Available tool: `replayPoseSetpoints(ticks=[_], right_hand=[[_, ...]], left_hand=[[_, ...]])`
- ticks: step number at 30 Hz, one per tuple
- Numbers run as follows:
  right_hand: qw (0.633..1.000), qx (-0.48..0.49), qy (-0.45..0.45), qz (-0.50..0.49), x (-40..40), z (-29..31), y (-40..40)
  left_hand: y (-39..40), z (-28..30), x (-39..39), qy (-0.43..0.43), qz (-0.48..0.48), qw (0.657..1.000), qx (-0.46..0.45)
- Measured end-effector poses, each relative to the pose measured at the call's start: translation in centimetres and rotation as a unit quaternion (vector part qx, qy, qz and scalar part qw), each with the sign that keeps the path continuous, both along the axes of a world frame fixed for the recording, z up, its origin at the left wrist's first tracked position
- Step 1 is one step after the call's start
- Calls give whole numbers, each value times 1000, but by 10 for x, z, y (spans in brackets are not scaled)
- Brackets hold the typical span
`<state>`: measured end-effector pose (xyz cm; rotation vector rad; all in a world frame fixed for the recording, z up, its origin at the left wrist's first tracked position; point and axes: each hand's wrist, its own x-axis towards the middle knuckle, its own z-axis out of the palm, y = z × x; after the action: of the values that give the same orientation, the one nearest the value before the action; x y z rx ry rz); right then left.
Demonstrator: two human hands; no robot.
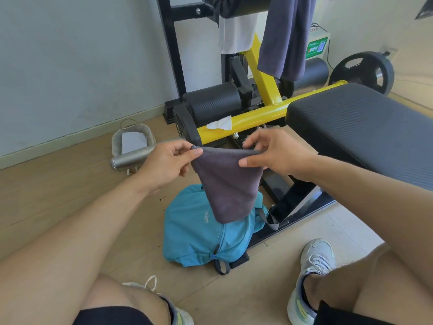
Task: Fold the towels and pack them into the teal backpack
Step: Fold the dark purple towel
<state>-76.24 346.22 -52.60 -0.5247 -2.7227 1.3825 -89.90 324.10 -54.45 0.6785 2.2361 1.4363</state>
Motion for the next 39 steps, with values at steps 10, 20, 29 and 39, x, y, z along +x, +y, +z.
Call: replayPoseSetpoints(ticks=[10,20,29,39], right_hand=[[970,116,-71,202,16,5,-51],[831,280,-312,365,10,-21,-59],[976,101,-119,153,-15,-47,-12],[981,83,-65,160,-18,-55,-36]], left_hand=[[13,10,16,-69,-22,997,-35],[3,20,12,234,-119,944,-199],[1,32,20,262,-135,943,-156],[6,40,34,265,-99,952,-114]])
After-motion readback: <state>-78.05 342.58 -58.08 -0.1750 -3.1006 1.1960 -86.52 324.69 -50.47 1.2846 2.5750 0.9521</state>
